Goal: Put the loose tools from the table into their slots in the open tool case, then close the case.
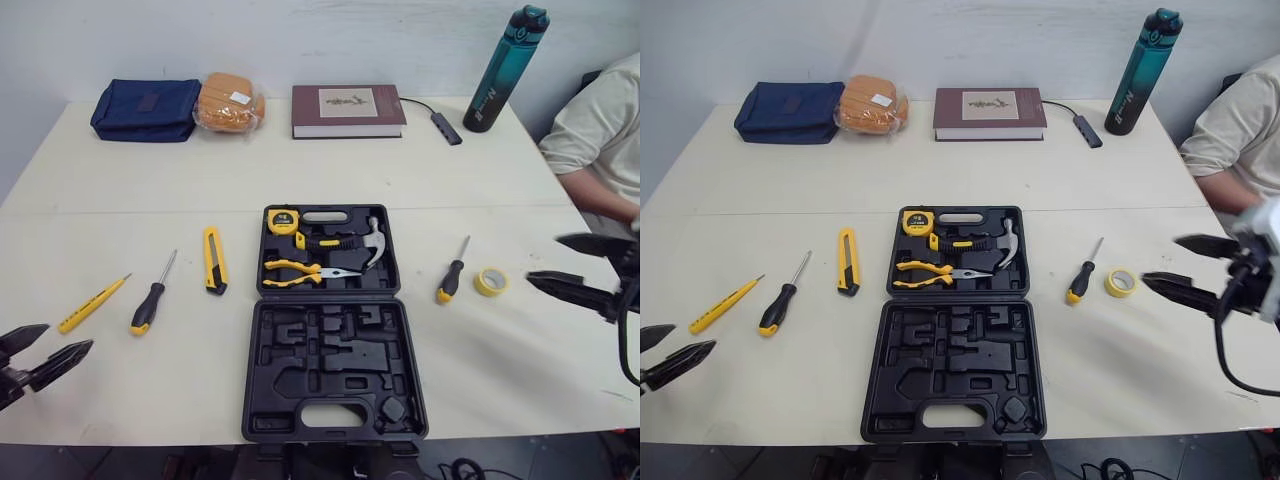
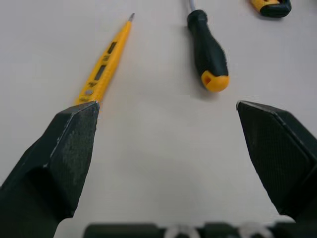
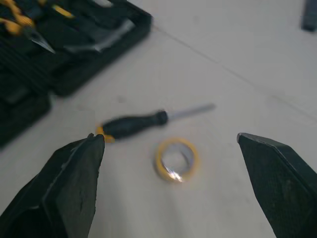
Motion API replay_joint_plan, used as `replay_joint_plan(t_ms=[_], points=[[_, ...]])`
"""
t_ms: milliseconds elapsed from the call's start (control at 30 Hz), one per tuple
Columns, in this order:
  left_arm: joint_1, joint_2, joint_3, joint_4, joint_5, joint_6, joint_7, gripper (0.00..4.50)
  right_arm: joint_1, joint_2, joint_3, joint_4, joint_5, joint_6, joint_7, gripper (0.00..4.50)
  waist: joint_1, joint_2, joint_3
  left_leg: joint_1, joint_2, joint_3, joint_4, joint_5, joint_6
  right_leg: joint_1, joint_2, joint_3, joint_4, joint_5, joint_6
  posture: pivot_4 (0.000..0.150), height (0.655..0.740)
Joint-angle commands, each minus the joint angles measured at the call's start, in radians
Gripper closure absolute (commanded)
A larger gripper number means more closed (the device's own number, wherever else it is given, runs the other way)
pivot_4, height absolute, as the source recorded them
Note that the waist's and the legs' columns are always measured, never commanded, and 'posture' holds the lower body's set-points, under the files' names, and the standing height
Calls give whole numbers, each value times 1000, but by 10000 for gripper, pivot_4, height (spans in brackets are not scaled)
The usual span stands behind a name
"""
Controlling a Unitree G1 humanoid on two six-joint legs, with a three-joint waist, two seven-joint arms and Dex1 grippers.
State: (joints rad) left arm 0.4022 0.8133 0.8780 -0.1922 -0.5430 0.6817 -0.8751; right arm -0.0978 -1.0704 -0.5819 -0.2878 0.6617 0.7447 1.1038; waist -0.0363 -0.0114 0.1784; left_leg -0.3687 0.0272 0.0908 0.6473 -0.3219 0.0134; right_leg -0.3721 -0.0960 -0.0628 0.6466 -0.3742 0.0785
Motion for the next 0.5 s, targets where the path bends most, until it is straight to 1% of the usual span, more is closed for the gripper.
replay_joint_plan(t_ms=[33, 167, 300, 433, 500], points=[[-41, 8, -69, -57, 8, 85, 96, 169, -158, 15, 92, -121, 181, 98, -48, 311, 2, 0, 0, -1, 0, 0, 0, 0, 0, -1, 0, 0, 0, 0, 0, 1500, 7400], [-122, -12, -135, -101, -3, 187, 209, 169, -344, 93, 219, -176, 321, 161, -106, 311, 5, -3, 0, -2, 0, 0, 2, 1, -1, -1, 0, 0, 1, 0, 0, 1500, 7400], [-187, -4, -222, -124, 2, 223, 243, 169, -476, 187, 313, -191, 415, 191, -157, 311, 9, -4, 0, -3, -1, 0, 3, 1, -1, -1, 0, 0, 0, 1, 1, 1500, 7400], [-294, -2, -309, -69, 41, 238, 308, 169, -506, 232, 402, -217, 397, 165, -141, 311, 10, -5, -1, -4, -1, 0, 3, 1, -2, -1, 0, -1, -1, 1, 1, 1500, 7400], [-311, -3, -354, -74, 49, 238, 307, 169, -518, 252, 428, -219, 394, 153, -141, 311, 7, -5, -1, -4, -1, 0, 4, 1, -1, -1, 0, -1, 0, 1, 2, 1500, 7400]])
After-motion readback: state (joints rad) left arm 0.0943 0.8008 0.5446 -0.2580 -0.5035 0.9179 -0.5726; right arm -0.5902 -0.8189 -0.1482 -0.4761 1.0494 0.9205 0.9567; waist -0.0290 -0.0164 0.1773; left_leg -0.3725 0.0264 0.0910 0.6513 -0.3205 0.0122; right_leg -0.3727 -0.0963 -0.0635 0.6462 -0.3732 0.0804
